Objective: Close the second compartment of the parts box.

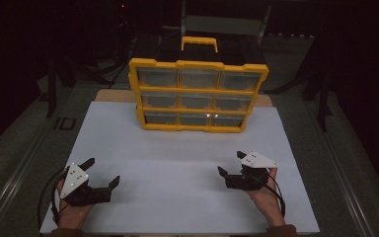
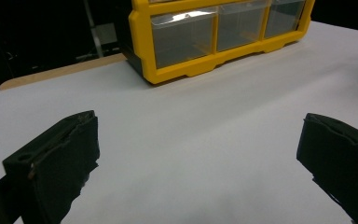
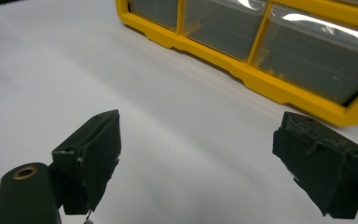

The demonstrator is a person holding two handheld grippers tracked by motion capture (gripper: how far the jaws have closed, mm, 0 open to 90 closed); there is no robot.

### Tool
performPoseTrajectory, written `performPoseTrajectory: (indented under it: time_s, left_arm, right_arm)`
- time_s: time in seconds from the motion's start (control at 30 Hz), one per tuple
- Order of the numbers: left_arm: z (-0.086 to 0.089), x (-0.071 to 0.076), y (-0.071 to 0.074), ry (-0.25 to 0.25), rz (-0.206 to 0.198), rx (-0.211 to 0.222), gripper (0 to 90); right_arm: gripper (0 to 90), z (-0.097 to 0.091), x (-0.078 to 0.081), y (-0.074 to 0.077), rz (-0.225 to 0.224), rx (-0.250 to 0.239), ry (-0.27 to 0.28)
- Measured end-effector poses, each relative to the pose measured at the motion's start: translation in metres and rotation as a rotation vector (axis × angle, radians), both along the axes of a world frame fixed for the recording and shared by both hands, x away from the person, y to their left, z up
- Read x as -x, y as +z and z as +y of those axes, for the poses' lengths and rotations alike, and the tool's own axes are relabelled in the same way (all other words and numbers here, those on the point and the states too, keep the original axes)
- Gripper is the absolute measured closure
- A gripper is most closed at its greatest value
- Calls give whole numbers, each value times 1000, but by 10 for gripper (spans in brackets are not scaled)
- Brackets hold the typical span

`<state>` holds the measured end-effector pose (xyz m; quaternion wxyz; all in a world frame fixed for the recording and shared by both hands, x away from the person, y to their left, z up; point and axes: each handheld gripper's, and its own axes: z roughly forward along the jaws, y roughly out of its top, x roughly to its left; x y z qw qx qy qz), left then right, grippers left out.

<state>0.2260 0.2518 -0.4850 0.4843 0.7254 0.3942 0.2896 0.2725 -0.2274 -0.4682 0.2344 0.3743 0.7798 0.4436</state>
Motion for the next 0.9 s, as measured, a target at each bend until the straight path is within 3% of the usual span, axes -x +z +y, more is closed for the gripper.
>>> performPoseTrajectory:
  time_s: [0.57, 0.7, 0.8, 0.9]
  left_arm:
    - [-1, 3, 2, -29, -22, 6, 0]
    - [-2, 5, 4, -33, -34, 2, 0]
    - [-3, 5, 4, -32, -33, 2, 0]
    - [-3, 5, 4, -31, -36, 3, 0]
  right_arm:
    - [103, -26, 24, -20, -72, -91, -8]
    - [103, -31, 28, -21, -99, -146, 17]
    - [102, -32, 30, -20, -135, -158, 20]
    - [100, -31, 31, -21, -144, -151, 27]
